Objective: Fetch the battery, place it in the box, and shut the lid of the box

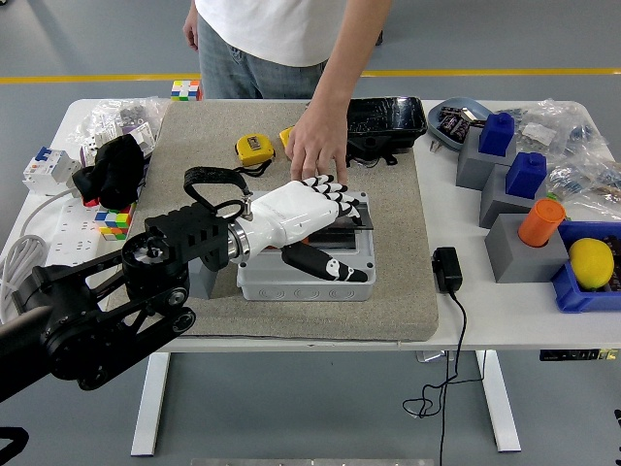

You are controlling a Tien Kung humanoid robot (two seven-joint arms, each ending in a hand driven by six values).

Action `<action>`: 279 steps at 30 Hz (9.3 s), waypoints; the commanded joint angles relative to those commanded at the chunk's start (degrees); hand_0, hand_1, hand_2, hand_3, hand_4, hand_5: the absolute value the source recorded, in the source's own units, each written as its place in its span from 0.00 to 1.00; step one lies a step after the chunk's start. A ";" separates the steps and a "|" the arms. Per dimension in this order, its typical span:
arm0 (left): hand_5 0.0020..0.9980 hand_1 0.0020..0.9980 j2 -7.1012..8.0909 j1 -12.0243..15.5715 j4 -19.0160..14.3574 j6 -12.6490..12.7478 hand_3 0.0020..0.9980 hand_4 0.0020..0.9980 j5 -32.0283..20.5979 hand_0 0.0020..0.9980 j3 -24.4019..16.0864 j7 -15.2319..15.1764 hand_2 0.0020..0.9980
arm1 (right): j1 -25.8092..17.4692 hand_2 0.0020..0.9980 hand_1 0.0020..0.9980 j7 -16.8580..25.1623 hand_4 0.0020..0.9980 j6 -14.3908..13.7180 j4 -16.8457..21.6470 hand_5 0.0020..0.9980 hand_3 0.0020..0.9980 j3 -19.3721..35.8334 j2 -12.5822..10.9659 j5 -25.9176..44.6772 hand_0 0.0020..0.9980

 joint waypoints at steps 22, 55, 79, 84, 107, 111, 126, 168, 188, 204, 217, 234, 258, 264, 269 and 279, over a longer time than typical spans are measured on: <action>1.00 0.89 -0.73 3.28 -11.24 5.99 0.77 1.00 -18.94 0.91 -12.04 -15.20 0.82 | 0.12 0.75 0.75 -0.01 1.00 0.01 0.00 1.00 0.80 0.35 0.41 -0.09 0.79; 1.00 0.99 -0.77 15.22 16.80 9.27 0.93 1.00 -61.06 0.97 -56.19 -13.64 0.96 | -0.12 0.74 0.75 0.06 1.00 0.01 0.00 1.00 0.80 1.46 0.66 -0.89 0.79; 1.00 0.99 -2.89 28.05 7.77 7.87 0.91 1.00 -15.59 1.00 -65.25 -11.23 0.94 | -0.66 0.75 0.75 -0.28 1.00 -0.04 0.00 1.00 0.80 3.81 1.40 -3.29 0.79; 1.00 0.97 -3.15 28.26 7.79 8.22 0.90 1.00 -16.05 1.00 -65.21 -11.38 0.91 | -0.96 0.75 0.75 -0.49 1.00 -0.03 0.00 1.00 0.80 4.44 1.34 -3.81 0.79; 1.00 0.95 -3.51 28.93 7.72 8.86 0.89 1.00 -15.41 1.00 -65.11 -12.17 0.91 | -1.48 0.75 0.75 -0.36 1.00 -0.16 0.00 1.00 0.80 4.65 0.99 -3.45 0.79; 1.00 0.95 -3.53 29.00 7.77 9.28 0.89 1.00 -15.92 1.00 -65.50 -12.84 0.91 | -1.40 0.75 0.75 -0.24 1.00 -0.19 0.00 1.00 0.80 4.73 1.00 -3.52 0.79; 1.00 0.95 -3.64 28.88 7.83 9.79 0.88 1.00 -15.65 1.00 -65.95 -13.09 0.90 | -1.04 0.75 0.75 -0.24 1.00 -0.18 0.00 1.00 0.80 4.95 1.06 -3.55 0.79; 1.00 0.93 -3.69 28.26 8.05 10.44 0.88 1.00 -15.48 1.00 -66.59 -13.67 0.90 | -0.70 0.75 0.75 -0.03 1.00 -0.09 0.00 1.00 0.80 5.58 1.27 -3.30 0.79; 1.00 0.94 -3.47 27.86 8.22 10.36 0.88 1.00 -15.45 1.00 -67.56 -14.49 0.90 | -0.23 0.75 0.75 0.06 1.00 0.08 0.00 1.00 0.80 5.91 0.89 -3.66 0.79; 1.00 0.95 -3.34 28.03 8.49 10.10 0.88 1.00 -15.17 1.00 -67.45 -14.26 0.90 | -0.45 0.75 0.75 -0.02 1.00 0.16 0.00 1.00 0.80 5.68 0.69 -3.76 0.79; 1.00 0.96 -3.14 28.30 8.43 10.13 0.88 1.00 -15.19 1.00 -67.01 -14.35 0.90 | -0.55 0.75 0.75 -0.04 1.00 0.14 0.00 1.00 0.80 5.51 0.53 -3.77 0.79; 1.00 0.96 -2.90 28.24 8.43 10.09 0.88 1.00 -15.00 1.00 -66.33 -14.30 0.91 | -0.48 0.75 0.75 -0.14 1.00 0.20 0.00 1.00 0.80 5.22 0.43 -3.55 0.79; 1.00 0.96 -2.73 27.92 8.51 10.02 0.88 1.00 -14.78 1.00 -66.36 -14.26 0.90 | -0.20 0.75 0.75 -0.13 1.00 0.20 0.00 1.00 0.80 4.93 0.39 -3.13 0.79; 1.00 0.96 -2.75 28.00 8.47 10.03 0.88 1.00 -14.66 1.00 -66.39 -14.29 0.90 | -0.31 0.75 0.75 -0.16 1.00 0.20 0.00 1.00 0.80 4.96 0.40 -3.16 0.79; 1.00 0.96 -2.67 28.00 8.45 10.06 0.88 1.00 -14.69 1.00 -66.35 -14.33 0.90 | -0.31 0.75 0.75 -0.13 1.00 0.22 0.00 1.00 0.80 4.81 0.39 -3.03 0.79; 1.00 0.96 -2.57 28.04 8.43 10.03 0.88 1.00 -14.69 1.00 -66.19 -14.35 0.90 | -0.39 0.75 0.75 -0.15 1.00 0.21 0.00 1.00 0.80 4.86 0.29 -3.11 0.79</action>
